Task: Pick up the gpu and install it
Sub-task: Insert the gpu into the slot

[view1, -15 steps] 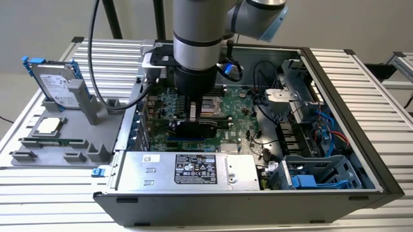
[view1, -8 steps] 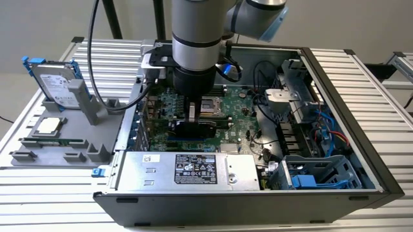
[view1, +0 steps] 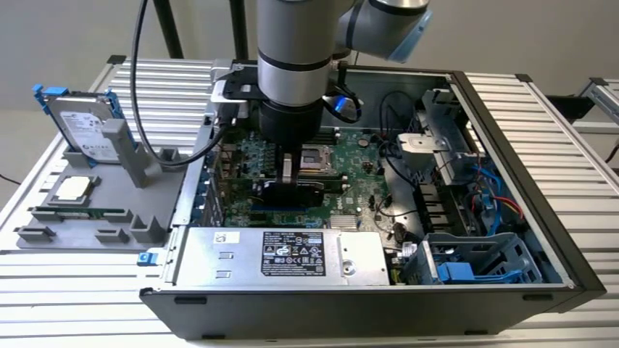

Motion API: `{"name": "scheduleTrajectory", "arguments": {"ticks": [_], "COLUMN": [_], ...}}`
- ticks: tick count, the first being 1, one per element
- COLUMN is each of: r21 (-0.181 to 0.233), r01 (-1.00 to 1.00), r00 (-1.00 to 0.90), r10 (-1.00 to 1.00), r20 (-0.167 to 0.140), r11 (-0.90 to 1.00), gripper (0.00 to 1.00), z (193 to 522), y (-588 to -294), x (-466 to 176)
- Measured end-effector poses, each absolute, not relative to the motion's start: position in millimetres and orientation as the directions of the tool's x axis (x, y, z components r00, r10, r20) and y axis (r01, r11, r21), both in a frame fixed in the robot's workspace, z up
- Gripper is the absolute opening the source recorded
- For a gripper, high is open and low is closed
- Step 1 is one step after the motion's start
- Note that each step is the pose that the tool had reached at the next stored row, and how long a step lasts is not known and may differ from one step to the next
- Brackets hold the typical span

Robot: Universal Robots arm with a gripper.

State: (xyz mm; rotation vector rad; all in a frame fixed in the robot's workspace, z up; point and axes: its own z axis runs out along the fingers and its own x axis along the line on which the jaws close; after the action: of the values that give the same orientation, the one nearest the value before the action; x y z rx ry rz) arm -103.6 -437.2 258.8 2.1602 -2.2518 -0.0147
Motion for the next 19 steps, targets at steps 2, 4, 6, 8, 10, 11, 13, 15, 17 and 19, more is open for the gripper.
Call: {"name": "scheduleTrajectory", "arguments": {"ticks": [2, 4, 6, 8, 10, 11, 13, 15, 17, 19], "r21": [0.022, 0.022, 0.021, 0.022, 0.022, 0.022, 0.022, 0.022, 0.022, 0.022], "r01": [-0.999, -0.999, -0.999, -0.999, -0.999, -0.999, -0.999, -0.999, -0.999, -0.999], "r00": [-0.041, -0.041, -0.041, -0.041, -0.041, -0.041, -0.041, -0.042, -0.041, -0.041], "r10": [-0.999, -0.999, -0.999, -0.999, -0.999, -0.999, -0.999, -0.999, -0.999, -0.999], "r20": [0.009, 0.009, 0.009, 0.009, 0.009, 0.009, 0.009, 0.009, 0.009, 0.009], "r11": [0.042, 0.042, 0.042, 0.042, 0.042, 0.042, 0.042, 0.042, 0.042, 0.042], "gripper": [0.00, 0.00, 0.00, 0.00, 0.00, 0.00, 0.00, 0.00, 0.00, 0.00], "z": [258.7, 258.5, 257.1, 255.1, 254.1, 254.0, 253.9, 253.8, 253.8, 253.8], "y": [-436.6, -436.2, -436.1, -436.1, -436.2, -436.2, -436.2, -436.1, -436.1, -436.1], "x": [-103.6, -103.6, -103.5, -103.6, -103.7, -103.7, -103.7, -103.7, -103.7, -103.7]}}
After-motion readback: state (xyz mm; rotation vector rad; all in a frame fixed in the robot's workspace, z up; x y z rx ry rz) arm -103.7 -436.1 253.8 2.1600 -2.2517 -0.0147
